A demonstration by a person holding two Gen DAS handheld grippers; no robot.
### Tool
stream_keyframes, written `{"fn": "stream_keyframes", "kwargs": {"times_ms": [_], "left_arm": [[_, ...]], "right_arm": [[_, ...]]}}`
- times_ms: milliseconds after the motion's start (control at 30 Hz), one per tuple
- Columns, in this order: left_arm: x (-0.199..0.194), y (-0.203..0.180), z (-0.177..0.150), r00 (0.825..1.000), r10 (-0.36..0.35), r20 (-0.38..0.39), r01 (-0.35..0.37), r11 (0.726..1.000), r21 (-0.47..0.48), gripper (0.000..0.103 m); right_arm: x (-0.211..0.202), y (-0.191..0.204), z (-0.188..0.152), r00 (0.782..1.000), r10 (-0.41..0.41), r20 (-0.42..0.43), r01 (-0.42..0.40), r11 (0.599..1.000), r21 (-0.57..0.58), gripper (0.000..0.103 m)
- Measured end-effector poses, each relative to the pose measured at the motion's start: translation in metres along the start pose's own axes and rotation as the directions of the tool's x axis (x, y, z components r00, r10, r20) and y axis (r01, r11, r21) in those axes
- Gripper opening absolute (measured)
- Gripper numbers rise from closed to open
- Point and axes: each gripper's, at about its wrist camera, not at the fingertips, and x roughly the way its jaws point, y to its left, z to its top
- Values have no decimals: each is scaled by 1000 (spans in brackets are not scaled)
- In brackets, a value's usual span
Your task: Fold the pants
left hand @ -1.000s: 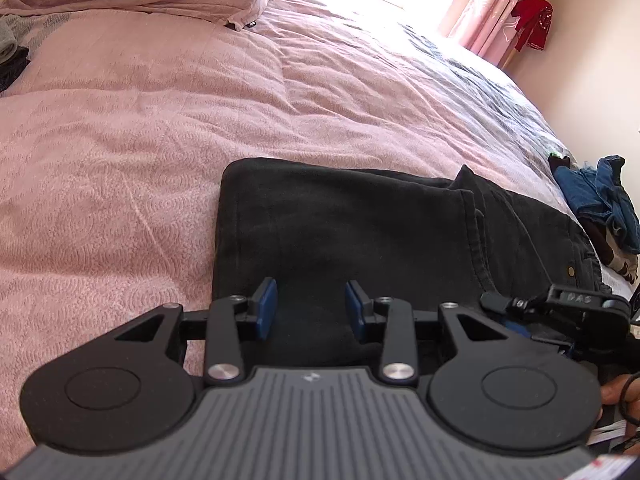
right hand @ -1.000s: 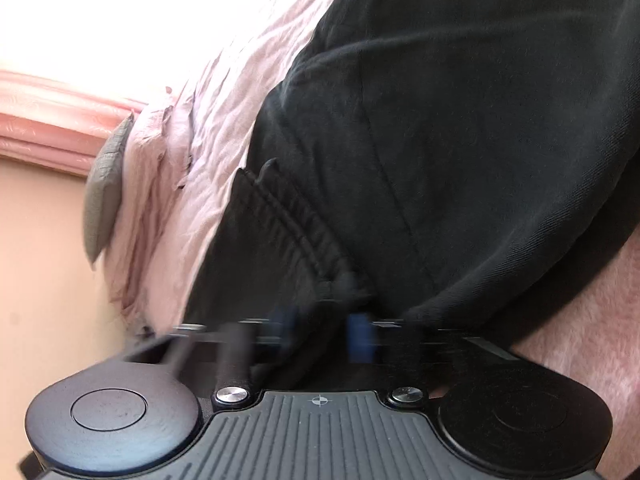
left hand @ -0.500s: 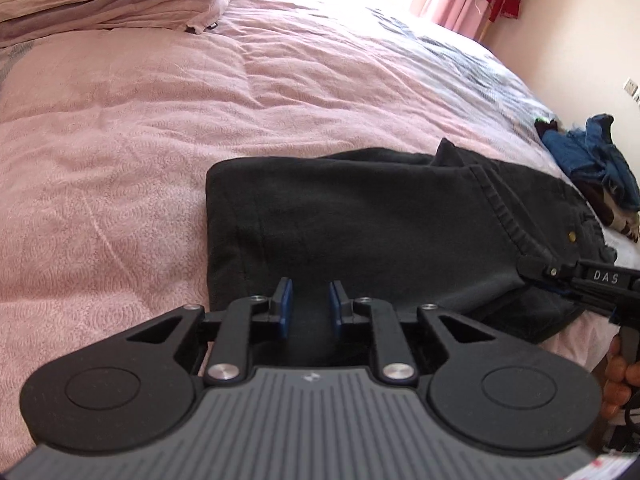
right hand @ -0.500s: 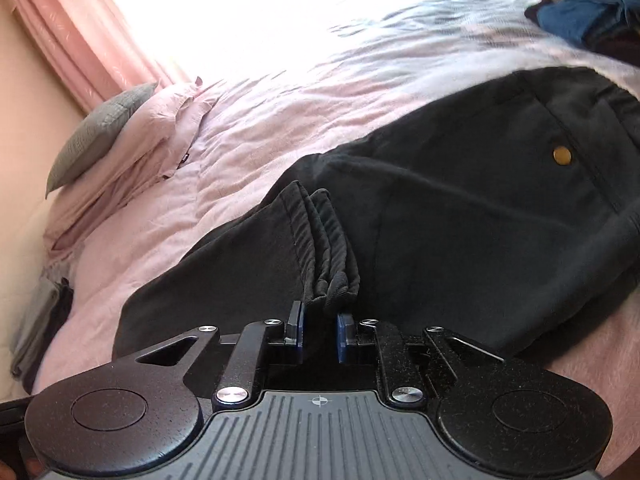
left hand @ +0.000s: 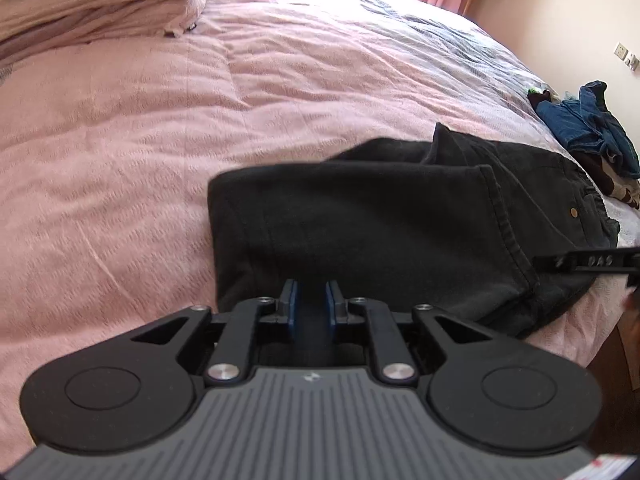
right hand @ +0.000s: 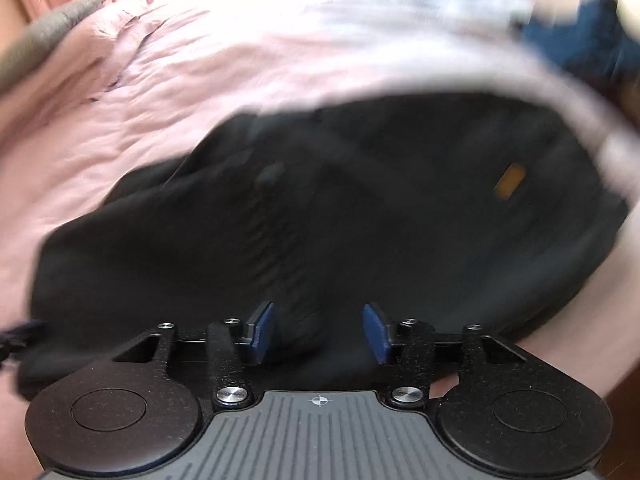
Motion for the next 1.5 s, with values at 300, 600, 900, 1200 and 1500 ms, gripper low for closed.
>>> {"fn": "stream_keyframes", "kwargs": {"times_ms": [300, 600, 900, 1200, 1500], "left_arm": [[26, 19, 48, 998, 33, 46, -35, 999, 36, 13], [64, 8, 50, 993, 114, -41, -112, 993, 39, 12], [14, -16, 4, 979, 146, -143, -150, 988, -21, 13], [10, -38, 27, 931, 251, -265, -278, 958, -69, 29], [-5, -64, 23, 893, 298, -337, -336, 940, -59, 37]], "right_arm": [[59, 57, 25, 979, 172, 108, -128, 935, -330, 21], [67, 64, 21, 988, 131, 76, -91, 913, -398, 21], [39, 48, -29, 978, 194, -71, -207, 904, -374, 21], [19, 24, 3, 947, 243, -209, -280, 946, -166, 36], [3, -5, -6, 942, 234, -240, -266, 957, -113, 53]]}}
